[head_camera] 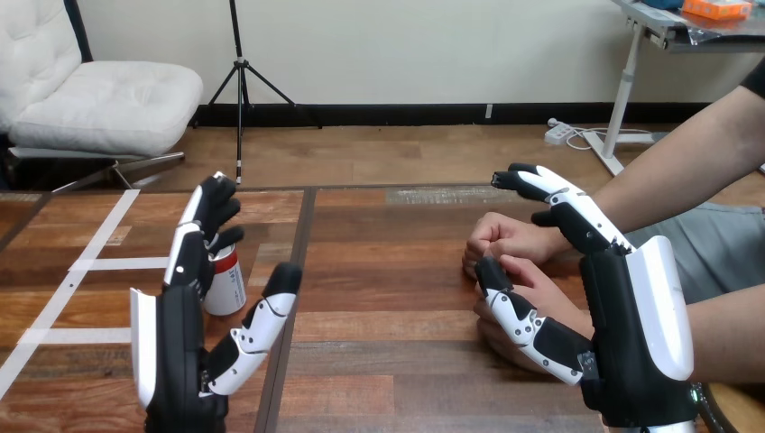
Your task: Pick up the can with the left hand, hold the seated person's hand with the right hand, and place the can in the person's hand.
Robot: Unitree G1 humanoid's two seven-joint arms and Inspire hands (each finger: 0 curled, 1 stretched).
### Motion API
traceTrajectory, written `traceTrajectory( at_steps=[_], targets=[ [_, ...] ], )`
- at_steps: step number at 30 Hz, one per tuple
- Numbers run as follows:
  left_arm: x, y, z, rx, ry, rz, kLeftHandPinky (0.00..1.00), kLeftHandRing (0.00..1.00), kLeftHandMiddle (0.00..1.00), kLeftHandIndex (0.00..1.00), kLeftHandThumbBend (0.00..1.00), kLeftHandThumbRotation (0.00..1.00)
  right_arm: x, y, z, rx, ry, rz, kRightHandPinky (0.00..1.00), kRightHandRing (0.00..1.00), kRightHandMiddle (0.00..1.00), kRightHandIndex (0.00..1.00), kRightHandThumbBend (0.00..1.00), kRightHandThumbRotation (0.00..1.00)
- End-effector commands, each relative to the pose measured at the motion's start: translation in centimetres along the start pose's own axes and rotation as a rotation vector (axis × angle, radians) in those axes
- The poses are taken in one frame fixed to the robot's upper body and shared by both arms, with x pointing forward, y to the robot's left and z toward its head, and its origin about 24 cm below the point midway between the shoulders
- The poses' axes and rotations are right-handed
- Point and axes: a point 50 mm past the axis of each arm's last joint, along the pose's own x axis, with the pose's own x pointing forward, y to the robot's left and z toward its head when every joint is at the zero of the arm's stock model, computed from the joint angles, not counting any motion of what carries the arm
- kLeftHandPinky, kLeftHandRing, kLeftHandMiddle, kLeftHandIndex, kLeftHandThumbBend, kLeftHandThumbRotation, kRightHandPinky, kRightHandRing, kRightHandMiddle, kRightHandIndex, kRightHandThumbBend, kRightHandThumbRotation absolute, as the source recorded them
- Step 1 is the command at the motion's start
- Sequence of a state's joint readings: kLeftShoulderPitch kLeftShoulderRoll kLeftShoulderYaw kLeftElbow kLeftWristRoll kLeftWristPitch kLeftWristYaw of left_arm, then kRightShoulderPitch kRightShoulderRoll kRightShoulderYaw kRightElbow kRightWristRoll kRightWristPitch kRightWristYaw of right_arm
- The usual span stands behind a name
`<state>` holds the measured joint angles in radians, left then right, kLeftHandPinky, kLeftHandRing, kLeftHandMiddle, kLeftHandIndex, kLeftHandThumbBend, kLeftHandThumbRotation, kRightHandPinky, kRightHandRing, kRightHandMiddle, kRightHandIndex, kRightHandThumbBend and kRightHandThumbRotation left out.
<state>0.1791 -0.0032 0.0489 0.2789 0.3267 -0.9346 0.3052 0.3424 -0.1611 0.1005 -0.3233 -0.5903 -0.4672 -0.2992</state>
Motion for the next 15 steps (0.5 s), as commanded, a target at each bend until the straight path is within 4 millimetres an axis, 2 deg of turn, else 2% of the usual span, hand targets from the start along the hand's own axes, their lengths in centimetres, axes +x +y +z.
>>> traceTrajectory(
  at_steps=[1, 7, 15],
  targets=[
    [1.91, -0.28, 0.74, -0.026, -0.09, 0.004, 0.78, 0.85, 0.88, 0.89, 0.59, 0.58, 1.13, -0.41, 0.25, -0.011, -0.041, -0.03, 0.76, 0.83, 0.84, 0.77, 0.37, 0.0],
    [2.0, -0.11, 0.71, -0.024, -0.094, 0.011, 0.77, 0.85, 0.87, 0.89, 0.6, 0.56, 1.14, -0.34, 0.18, -0.015, -0.039, -0.028, 0.86, 0.83, 0.82, 0.77, 0.37, 0.0],
    [2.2, 0.16, 0.73, 0.016, -0.112, 0.025, 0.79, 0.86, 0.88, 0.89, 0.6, 0.58, 1.19, -0.27, 0.22, -0.011, -0.036, -0.024, 0.87, 0.85, 0.83, 0.77, 0.36, 0.0]
  ],
)
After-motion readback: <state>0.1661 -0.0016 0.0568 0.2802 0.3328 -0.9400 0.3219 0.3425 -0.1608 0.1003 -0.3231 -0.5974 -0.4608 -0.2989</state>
